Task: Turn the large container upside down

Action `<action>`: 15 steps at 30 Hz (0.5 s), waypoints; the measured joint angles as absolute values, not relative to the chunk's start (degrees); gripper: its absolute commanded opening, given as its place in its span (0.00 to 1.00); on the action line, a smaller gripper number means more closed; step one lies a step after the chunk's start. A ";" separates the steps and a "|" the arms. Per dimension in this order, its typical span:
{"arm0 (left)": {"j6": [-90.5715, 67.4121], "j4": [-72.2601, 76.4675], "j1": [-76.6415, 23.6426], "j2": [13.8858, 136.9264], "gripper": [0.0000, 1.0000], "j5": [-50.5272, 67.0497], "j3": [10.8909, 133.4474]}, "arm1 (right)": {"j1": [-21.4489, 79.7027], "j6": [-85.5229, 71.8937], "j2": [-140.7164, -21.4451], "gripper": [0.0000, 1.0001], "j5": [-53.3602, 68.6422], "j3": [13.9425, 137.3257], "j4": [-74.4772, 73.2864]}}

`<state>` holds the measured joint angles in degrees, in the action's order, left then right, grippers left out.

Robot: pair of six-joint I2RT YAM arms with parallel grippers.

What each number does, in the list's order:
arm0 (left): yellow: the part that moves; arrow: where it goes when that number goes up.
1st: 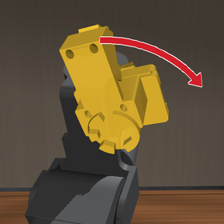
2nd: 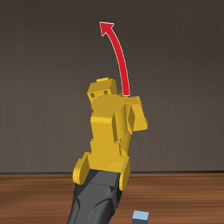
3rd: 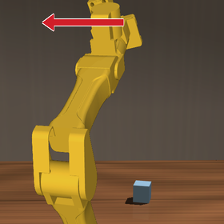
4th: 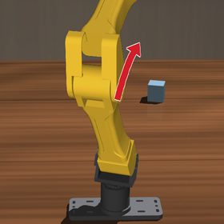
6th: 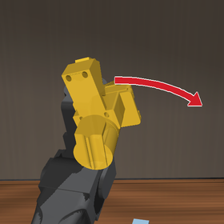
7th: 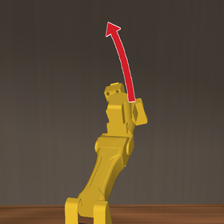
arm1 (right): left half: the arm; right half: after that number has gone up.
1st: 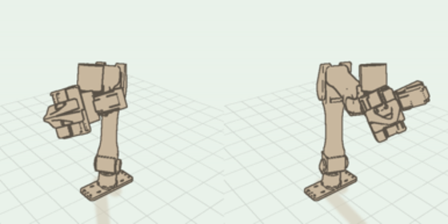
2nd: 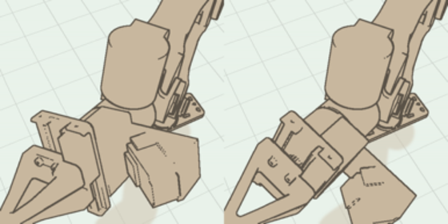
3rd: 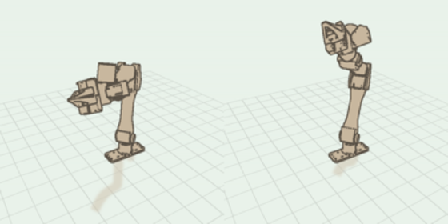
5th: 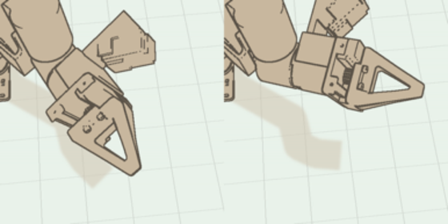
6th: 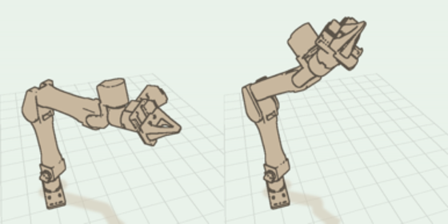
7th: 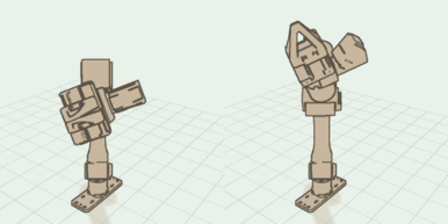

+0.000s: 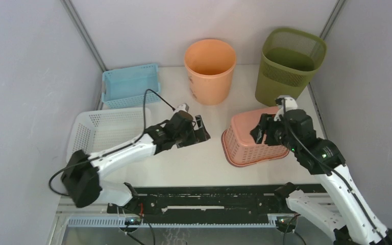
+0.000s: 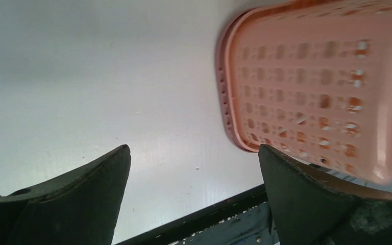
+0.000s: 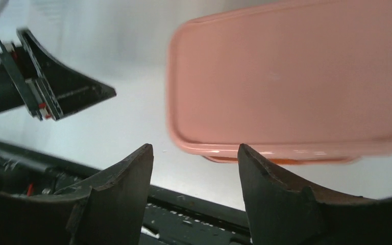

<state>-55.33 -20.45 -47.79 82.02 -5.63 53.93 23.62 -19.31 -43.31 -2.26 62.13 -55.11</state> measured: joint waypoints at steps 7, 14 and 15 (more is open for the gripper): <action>-50.87 -26.00 -45.69 68.73 1.00 -10.35 54.59 | 46.39 -25.06 -54.30 0.60 -7.64 62.17 -46.65; -48.31 -33.69 -40.40 59.07 1.00 -13.96 54.54 | 53.30 -29.52 -73.23 0.60 -11.16 62.17 -35.35; -47.97 -34.24 -39.40 57.30 1.00 -14.13 54.54 | 53.39 -30.02 -75.66 0.59 -11.33 62.17 -33.58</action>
<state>-47.97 -34.24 -39.40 57.30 -14.13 54.54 53.39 -30.02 -75.66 -11.33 62.17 -33.58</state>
